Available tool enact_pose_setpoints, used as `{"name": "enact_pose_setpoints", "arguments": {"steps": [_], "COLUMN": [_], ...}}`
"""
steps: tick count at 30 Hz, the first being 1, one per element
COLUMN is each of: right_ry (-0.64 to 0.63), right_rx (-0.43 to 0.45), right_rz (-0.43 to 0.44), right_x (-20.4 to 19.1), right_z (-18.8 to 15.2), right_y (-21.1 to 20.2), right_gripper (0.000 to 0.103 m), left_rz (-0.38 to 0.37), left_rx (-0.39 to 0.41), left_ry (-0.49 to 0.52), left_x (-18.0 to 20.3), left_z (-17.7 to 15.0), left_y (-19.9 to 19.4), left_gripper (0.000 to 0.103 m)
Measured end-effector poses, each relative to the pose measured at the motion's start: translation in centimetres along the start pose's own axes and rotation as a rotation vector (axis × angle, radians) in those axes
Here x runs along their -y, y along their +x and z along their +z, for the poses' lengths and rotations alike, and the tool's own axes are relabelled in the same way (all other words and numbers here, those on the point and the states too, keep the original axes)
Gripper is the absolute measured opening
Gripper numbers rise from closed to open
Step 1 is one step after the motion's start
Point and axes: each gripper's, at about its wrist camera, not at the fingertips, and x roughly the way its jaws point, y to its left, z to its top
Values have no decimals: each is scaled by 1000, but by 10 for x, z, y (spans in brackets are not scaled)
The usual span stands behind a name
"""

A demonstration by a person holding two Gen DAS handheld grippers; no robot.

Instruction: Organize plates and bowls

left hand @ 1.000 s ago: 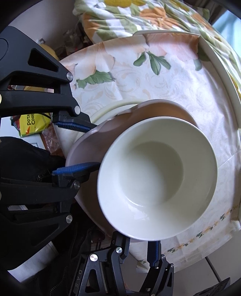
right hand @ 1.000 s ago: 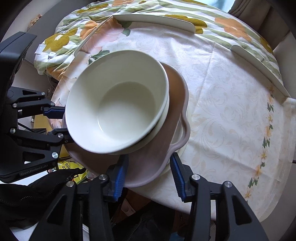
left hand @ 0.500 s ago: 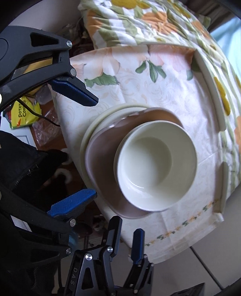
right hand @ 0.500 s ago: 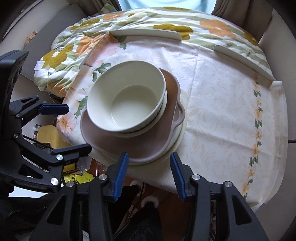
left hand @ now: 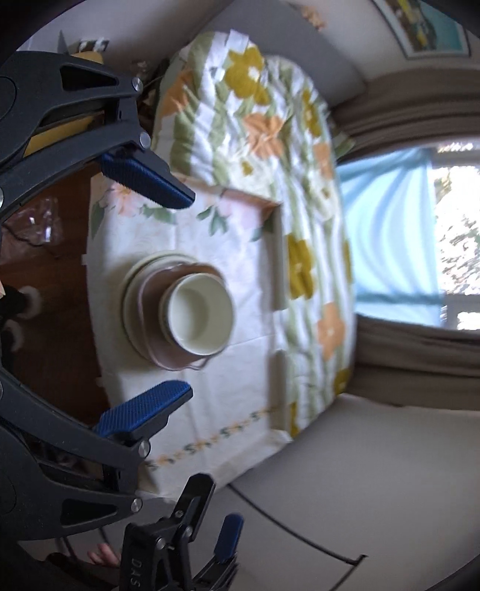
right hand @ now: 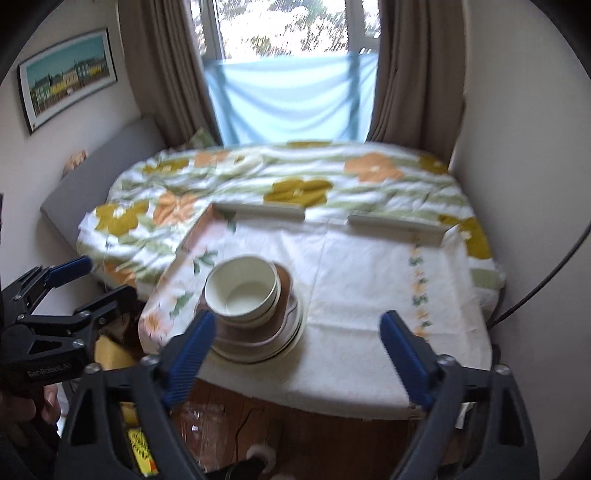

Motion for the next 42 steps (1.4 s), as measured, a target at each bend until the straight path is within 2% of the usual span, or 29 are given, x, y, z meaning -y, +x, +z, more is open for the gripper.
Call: {"name": "enact_pose_setpoints", "arguments": {"steps": [1,4,7,14,26,42], "right_ry": [4,23,45,75,87,76], "right_rx": [31,114,173,262,298,308], "right_rz": [-21,-76,-106,-148,-156,-144], "right_x": [2,5,7,5,-1,-8], "right_z": [-1,-5,-11,-20,-31,-29], "right_y": [-10,-35,-52,-80,-93,-93], "right_gripper": [93,93,93,93,93,93], "left_rz": [15,47,46,79,71,83], "left_rx": [42,133,195,284,338,351], "left_ry": [-12,-39,-45,15,50,47], "left_x": [-1,-1,-3,8,19,19], "left_z": [1,2,0,-11,-19,-20], "left_y": [-11,-41,-60,-87,-106,-110], "left_gripper": [103,103,103,103,103,103]}}
